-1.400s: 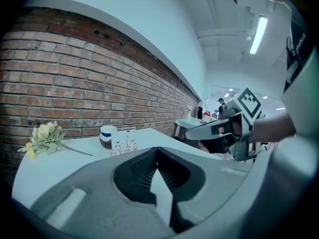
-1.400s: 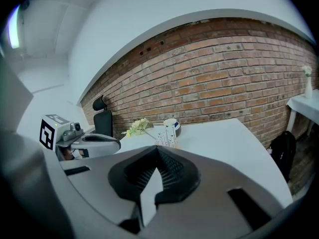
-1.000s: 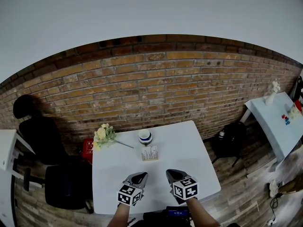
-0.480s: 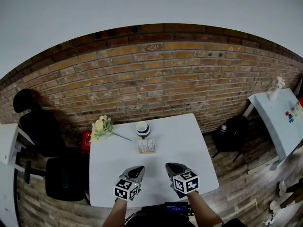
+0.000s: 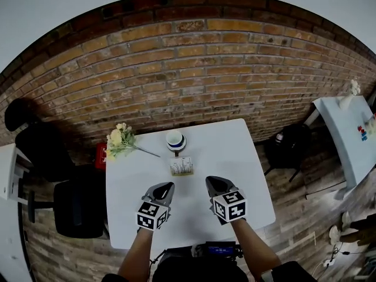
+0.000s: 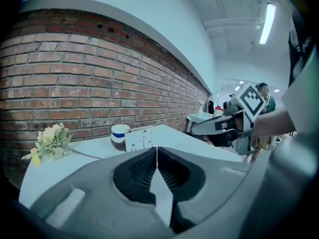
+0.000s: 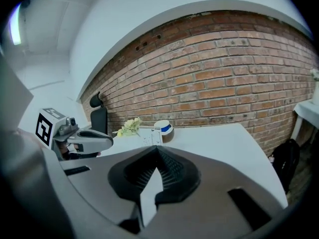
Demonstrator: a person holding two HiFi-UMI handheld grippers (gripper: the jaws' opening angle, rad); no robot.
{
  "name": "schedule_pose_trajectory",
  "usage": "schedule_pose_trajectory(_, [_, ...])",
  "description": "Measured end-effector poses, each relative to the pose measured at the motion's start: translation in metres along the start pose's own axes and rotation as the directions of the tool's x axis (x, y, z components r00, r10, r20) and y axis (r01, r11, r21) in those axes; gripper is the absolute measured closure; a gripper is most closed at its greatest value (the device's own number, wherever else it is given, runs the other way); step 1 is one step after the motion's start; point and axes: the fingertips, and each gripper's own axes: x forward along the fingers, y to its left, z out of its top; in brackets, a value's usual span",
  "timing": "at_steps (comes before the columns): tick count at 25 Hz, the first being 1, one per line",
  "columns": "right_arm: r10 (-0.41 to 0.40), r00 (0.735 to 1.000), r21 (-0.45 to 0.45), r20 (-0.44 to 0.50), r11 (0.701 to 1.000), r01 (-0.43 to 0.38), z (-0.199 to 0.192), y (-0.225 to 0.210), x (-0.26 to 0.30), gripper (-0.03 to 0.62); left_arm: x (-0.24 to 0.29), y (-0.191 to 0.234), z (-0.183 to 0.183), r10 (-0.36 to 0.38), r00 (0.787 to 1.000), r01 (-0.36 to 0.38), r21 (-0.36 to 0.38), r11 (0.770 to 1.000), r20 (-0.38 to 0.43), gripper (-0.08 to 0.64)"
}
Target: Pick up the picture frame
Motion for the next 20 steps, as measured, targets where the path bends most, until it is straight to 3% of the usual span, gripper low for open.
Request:
schedule_pose_trajectory(5, [-0.01,0.999,0.005,-0.046,1.0,0.01,-0.008,-0.006,0.044,0.52,0.031,0.033,-0.017,0.026,0.998,-0.027,-0.019,0.999,-0.049,0.543])
schedule_pose_trajectory(9, [-0.005,0.996,0.005,-0.09,1.0,0.006,-0.018,-0.015,0.076,0.479,0.056,0.052,-0.03,0.053,0.995,-0.055,-0.032,0.998,-0.085,0.429])
schedule_pose_trajectory(20, [0.032,0.979,0.016,-0.202,0.999,-0.029,-0.059,-0.017,0.136,0.442,0.101,0.071,-0.069,0.036,0.982,-0.048,-0.059,0.997,-0.187,0.411])
